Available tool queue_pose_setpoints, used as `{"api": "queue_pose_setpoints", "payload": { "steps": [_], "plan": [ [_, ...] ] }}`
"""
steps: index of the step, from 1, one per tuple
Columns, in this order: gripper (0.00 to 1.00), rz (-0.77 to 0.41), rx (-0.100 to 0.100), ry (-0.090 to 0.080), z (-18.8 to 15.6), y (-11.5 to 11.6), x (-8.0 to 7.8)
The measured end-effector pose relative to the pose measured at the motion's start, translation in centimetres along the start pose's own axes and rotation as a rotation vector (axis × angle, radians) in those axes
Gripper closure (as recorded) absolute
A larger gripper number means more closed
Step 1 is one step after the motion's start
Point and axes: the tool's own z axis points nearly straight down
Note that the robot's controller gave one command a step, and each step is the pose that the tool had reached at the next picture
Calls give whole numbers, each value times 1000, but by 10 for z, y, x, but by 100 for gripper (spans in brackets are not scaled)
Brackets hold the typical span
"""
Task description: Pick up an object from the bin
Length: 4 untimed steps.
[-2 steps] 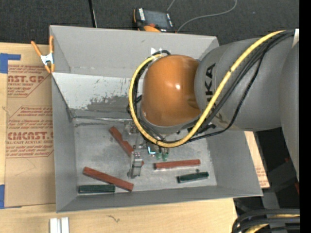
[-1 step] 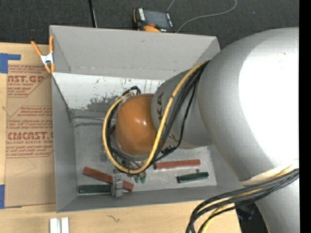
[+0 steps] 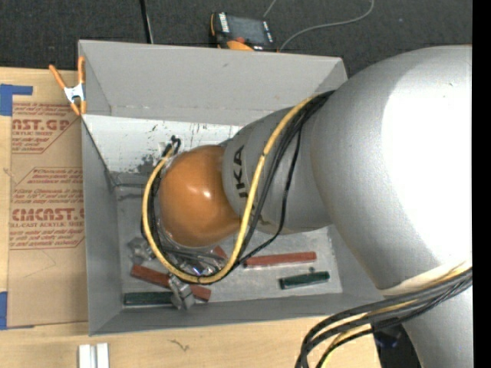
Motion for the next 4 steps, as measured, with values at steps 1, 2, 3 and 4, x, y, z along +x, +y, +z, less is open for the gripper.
{"api": "queue_pose_setpoints", "payload": {
  "steps": [1,2,3,4],
  "plan": [
    [100,3,-1,1,-1,0,0],
    [0,2,-2,0,0,1,0],
    [0,27,0,-7,-1,-4,10],
    [0,-38,2,-1,0,6,-1]
  ]
}}
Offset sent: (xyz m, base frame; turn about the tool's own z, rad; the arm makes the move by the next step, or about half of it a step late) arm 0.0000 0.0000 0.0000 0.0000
